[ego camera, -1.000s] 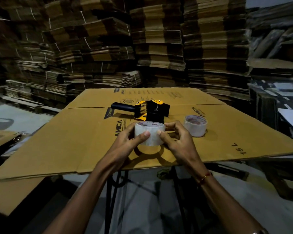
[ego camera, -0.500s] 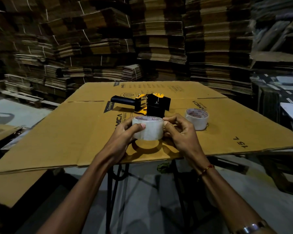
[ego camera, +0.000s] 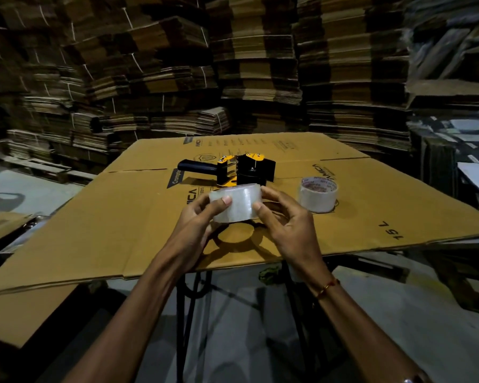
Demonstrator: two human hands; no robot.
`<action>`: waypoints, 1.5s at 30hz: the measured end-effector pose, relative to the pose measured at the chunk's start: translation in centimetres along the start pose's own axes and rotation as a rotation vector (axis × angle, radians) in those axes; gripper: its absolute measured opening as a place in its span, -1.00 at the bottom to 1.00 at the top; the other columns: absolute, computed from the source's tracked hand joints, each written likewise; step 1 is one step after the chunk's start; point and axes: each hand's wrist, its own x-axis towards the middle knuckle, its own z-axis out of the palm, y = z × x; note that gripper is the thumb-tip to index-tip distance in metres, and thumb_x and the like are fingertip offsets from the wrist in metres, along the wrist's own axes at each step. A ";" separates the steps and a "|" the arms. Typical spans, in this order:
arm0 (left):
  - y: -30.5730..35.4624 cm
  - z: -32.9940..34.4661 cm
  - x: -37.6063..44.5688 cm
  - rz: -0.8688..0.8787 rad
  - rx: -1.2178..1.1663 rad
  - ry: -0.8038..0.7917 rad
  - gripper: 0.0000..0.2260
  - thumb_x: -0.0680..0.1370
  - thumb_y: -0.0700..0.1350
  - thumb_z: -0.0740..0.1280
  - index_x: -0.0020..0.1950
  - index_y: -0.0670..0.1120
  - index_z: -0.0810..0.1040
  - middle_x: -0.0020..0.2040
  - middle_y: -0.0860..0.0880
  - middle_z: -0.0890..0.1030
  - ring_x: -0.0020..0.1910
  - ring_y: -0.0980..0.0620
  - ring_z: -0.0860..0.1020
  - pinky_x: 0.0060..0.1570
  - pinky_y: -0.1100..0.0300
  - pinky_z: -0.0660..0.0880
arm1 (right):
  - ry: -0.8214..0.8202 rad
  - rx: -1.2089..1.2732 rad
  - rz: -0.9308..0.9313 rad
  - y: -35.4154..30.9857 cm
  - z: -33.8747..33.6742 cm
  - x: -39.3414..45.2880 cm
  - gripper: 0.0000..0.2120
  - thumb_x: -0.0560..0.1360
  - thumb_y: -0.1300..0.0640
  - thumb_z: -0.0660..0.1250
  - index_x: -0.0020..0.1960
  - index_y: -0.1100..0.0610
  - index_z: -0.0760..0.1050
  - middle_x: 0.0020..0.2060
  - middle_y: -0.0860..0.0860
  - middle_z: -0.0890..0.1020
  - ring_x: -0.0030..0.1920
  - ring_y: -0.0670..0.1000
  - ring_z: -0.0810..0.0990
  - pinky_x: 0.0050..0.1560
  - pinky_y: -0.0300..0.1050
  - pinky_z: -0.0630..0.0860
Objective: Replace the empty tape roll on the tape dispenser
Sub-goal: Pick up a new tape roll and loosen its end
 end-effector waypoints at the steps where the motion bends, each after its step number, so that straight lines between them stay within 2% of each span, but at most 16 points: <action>1: -0.1 0.1 0.0 0.003 -0.002 0.012 -0.50 0.39 -0.02 0.47 0.28 -0.16 0.52 0.24 -0.18 0.59 0.19 -0.11 0.62 0.22 0.02 0.56 | 0.012 -0.004 -0.024 -0.1 0.2 -0.1 -0.60 0.56 0.03 0.40 0.36 0.15 0.55 0.22 0.01 0.61 0.19 -0.10 0.63 0.09 -0.10 0.65; 4: -0.2 0.2 -0.1 0.015 0.019 0.050 -0.34 0.27 0.03 0.58 0.28 -0.18 0.49 0.21 -0.16 0.62 0.18 -0.16 0.63 0.30 -0.21 0.48 | 0.041 -0.077 -0.122 0.0 0.3 -0.1 -0.58 0.55 0.01 0.38 0.32 0.23 0.57 0.16 0.01 0.58 0.17 -0.12 0.62 0.11 -0.15 0.64; 6: -0.3 0.2 -0.2 0.020 0.038 0.065 -0.30 0.22 0.06 0.59 0.28 -0.14 0.48 0.21 -0.14 0.61 0.18 -0.16 0.63 0.27 -0.22 0.50 | 0.062 -0.113 -0.162 0.3 0.2 0.0 -0.63 0.55 0.06 0.40 0.27 0.24 0.60 0.11 0.02 0.59 0.13 -0.12 0.62 0.09 -0.18 0.63; 9: -0.4 0.4 -0.2 0.023 0.066 0.079 -0.30 0.21 0.05 0.61 0.28 -0.07 0.47 0.21 -0.10 0.60 0.19 -0.14 0.62 0.01 -0.03 0.64 | 0.119 -0.175 -0.226 0.7 0.3 -0.1 -0.75 0.53 0.16 0.45 0.16 0.25 0.66 0.02 0.05 0.62 0.05 -0.08 0.64 0.03 -0.16 0.63; 11: -0.5 0.5 -0.2 0.026 0.057 0.093 -0.31 0.19 0.04 0.62 0.26 -0.04 0.47 0.19 -0.09 0.60 0.19 -0.13 0.62 -0.11 0.07 0.64 | 0.134 -0.176 -0.225 0.9 0.3 -0.2 -0.80 0.52 0.18 0.46 0.10 0.26 0.67 -0.02 0.06 0.63 0.02 -0.06 0.65 0.00 -0.11 0.65; 14: -0.4 0.5 -0.2 0.020 0.092 0.101 -0.26 0.16 0.09 0.61 0.27 -0.02 0.44 0.22 -0.10 0.59 0.18 -0.14 0.62 -0.10 0.01 0.65 | 0.053 -0.082 -0.106 0.6 0.1 0.2 -0.66 0.48 0.00 0.48 0.15 0.19 0.63 0.05 0.01 0.60 0.09 -0.03 0.64 0.06 0.01 0.65; 16: -0.3 0.6 -0.3 0.029 0.143 0.086 -0.29 0.22 0.08 0.61 0.29 -0.01 0.40 0.23 -0.11 0.57 0.15 -0.14 0.62 -0.23 0.07 0.63 | -0.011 -0.068 -0.034 0.4 0.0 0.4 -0.52 0.41 -0.14 0.50 0.20 0.12 0.55 0.12 -0.04 0.55 0.16 -0.05 0.60 0.12 0.02 0.64; 18: -0.2 0.8 -0.4 0.047 0.189 0.070 -0.34 0.29 0.03 0.57 0.30 -0.03 0.38 0.25 -0.12 0.55 0.13 -0.12 0.62 -0.30 0.17 0.58 | -0.018 -0.098 -0.019 0.2 -0.1 0.4 -0.48 0.38 -0.14 0.54 0.21 0.09 0.50 0.14 -0.03 0.53 0.16 -0.06 0.58 0.11 -0.01 0.63; 22: -0.2 0.8 -0.4 0.044 0.209 0.075 -0.31 0.29 0.03 0.57 0.33 -0.05 0.37 0.26 -0.12 0.55 0.12 -0.10 0.63 -0.26 0.22 0.58 | 0.018 -0.150 -0.061 0.0 0.1 -0.1 -0.59 0.42 0.00 0.55 0.14 0.13 0.50 0.04 0.01 0.55 0.04 -0.03 0.57 0.03 -0.03 0.61; 26: -0.4 1.1 -0.1 0.039 0.236 0.129 -0.28 0.28 0.03 0.64 0.31 -0.04 0.35 0.23 -0.09 0.57 0.10 -0.06 0.64 -0.19 0.12 0.59 | 0.050 -0.219 -0.137 -0.2 0.6 -0.4 -0.71 0.46 0.02 0.51 0.06 0.14 0.53 -0.04 0.02 0.57 -0.06 -0.04 0.58 -0.05 -0.11 0.60; 30: -0.4 2.3 0.1 0.063 0.274 0.208 -0.34 0.33 0.00 0.56 0.29 -0.11 0.30 0.16 -0.07 0.55 0.05 -0.03 0.63 -0.27 0.14 0.58 | 0.044 -0.273 -0.130 -0.2 0.6 -0.1 -0.64 0.49 -0.01 0.48 0.17 0.15 0.51 0.07 0.02 0.52 0.05 -0.08 0.54 0.04 -0.26 0.55; 34: -0.4 2.5 0.1 0.071 0.295 0.211 -0.40 0.39 -0.05 0.55 0.29 -0.12 0.30 0.12 -0.01 0.53 0.01 0.04 0.61 -0.28 0.18 0.57 | 0.020 -0.250 -0.107 -0.2 0.4 0.1 -0.58 0.49 -0.02 0.49 0.23 0.18 0.49 0.11 0.03 0.49 0.11 -0.10 0.52 0.08 -0.37 0.50; 37: -0.3 2.1 -0.3 0.014 0.214 0.156 -0.43 0.41 -0.08 0.53 0.31 -0.09 0.32 0.16 -0.05 0.55 0.04 0.01 0.61 -0.31 0.15 0.61 | 0.043 -0.210 -0.111 -0.1 0.3 -0.1 -0.63 0.49 0.05 0.49 0.20 0.18 0.50 0.10 0.02 0.50 0.09 -0.11 0.54 0.07 -0.32 0.54; 39: -0.4 1.7 -0.4 -0.027 0.110 0.129 -0.45 0.39 -0.09 0.55 0.29 -0.03 0.38 0.23 -0.09 0.55 0.14 -0.10 0.59 -0.24 -0.02 0.64 | 0.078 -0.204 -0.122 0.0 0.1 -0.1 -0.72 0.50 0.15 0.48 0.16 0.18 0.51 0.07 0.02 0.52 0.07 -0.03 0.58 0.07 -0.23 0.58; 41: -0.6 1.4 -0.3 -0.017 0.126 0.133 -0.43 0.33 -0.06 0.57 0.26 -0.01 0.41 0.28 -0.09 0.53 0.23 -0.15 0.55 -0.15 -0.12 0.65 | 0.091 -0.195 -0.120 0.1 0.0 0.0 -0.77 0.51 0.21 0.46 0.13 0.19 0.53 0.05 0.03 0.54 0.03 -0.02 0.59 0.03 -0.27 0.56; 45: -0.8 1.4 0.2 0.027 0.111 0.186 -0.45 0.37 -0.14 0.57 0.28 -0.02 0.42 0.25 -0.10 0.56 0.19 -0.14 0.58 -0.22 -0.05 0.65 | 0.033 -0.157 -0.044 0.1 -0.2 0.3 -0.72 0.51 0.17 0.46 0.19 0.18 0.52 0.10 0.02 0.54 0.08 -0.08 0.58 0.05 -0.18 0.59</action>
